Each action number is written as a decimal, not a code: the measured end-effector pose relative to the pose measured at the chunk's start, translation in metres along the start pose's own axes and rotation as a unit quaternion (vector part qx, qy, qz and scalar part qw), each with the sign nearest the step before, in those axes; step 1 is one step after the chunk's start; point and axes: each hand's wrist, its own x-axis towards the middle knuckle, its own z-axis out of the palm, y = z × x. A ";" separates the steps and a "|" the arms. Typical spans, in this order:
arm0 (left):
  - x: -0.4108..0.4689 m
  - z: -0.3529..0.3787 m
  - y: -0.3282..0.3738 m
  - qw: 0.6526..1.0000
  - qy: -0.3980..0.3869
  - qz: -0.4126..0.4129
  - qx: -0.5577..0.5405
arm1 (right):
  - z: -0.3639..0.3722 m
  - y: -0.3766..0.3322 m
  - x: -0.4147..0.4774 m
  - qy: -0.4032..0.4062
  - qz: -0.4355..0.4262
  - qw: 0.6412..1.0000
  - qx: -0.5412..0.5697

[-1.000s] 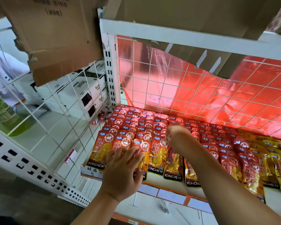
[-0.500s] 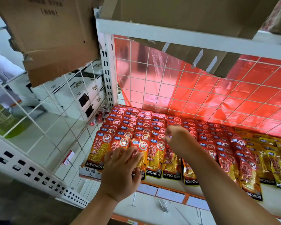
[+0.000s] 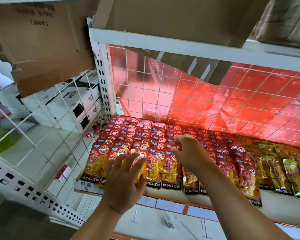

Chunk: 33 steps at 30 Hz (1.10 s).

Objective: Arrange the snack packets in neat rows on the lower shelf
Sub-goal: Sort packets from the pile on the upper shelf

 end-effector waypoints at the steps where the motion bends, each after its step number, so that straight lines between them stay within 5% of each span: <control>1: 0.005 0.000 0.006 1.000 0.003 0.002 -0.009 | -0.004 0.002 -0.003 0.003 -0.006 1.000 0.005; 12: 0.076 -0.003 0.140 0.998 -0.020 -0.025 -0.061 | -0.089 0.064 -0.077 0.071 -0.073 0.995 -0.005; 20: 0.087 -0.017 0.312 0.997 -0.003 0.009 -0.074 | -0.192 0.169 -0.194 0.149 -0.066 0.986 -0.033; 33: 0.113 -0.036 0.625 0.966 0.047 0.203 -0.155 | -0.392 0.324 -0.379 0.327 -0.026 0.941 -0.077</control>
